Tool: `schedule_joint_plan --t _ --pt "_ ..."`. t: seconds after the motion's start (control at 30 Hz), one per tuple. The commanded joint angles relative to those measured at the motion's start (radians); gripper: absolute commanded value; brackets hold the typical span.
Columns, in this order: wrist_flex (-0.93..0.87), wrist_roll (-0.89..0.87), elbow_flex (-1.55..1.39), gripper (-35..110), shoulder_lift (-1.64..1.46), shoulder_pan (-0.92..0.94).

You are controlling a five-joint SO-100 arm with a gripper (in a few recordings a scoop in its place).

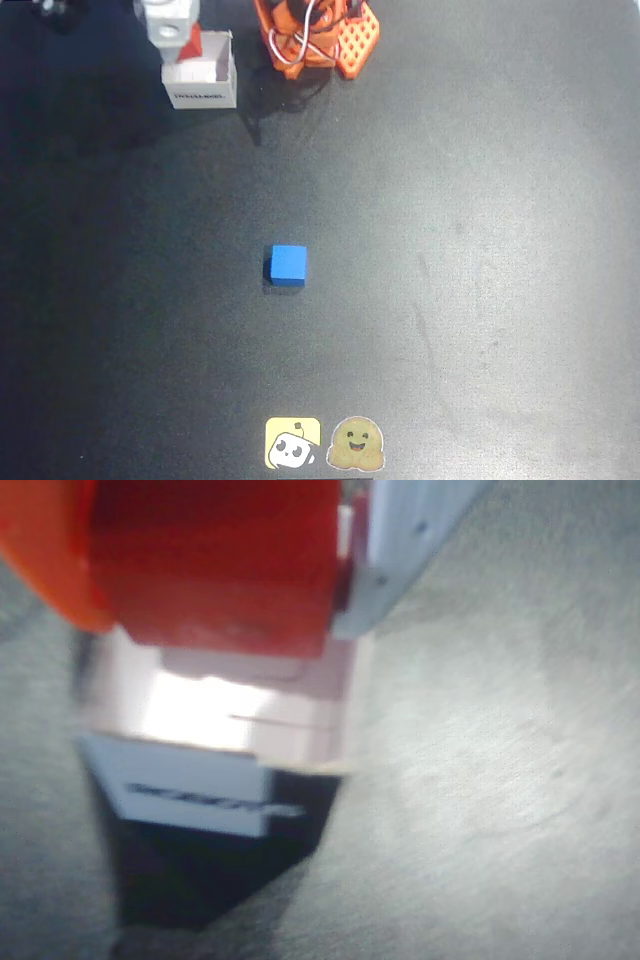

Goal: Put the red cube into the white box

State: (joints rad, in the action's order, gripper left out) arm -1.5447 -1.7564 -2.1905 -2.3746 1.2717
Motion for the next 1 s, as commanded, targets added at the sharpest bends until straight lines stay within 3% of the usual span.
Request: schedule_joint_plan --t 0.0,0.43,0.97 --pt "0.011 -0.015 0.003 1 -0.021 -0.034" --pt "0.054 -0.034 -0.018 17 -0.023 -0.084" --pt "0.060 -0.043 -0.028 17 -0.052 -0.087"
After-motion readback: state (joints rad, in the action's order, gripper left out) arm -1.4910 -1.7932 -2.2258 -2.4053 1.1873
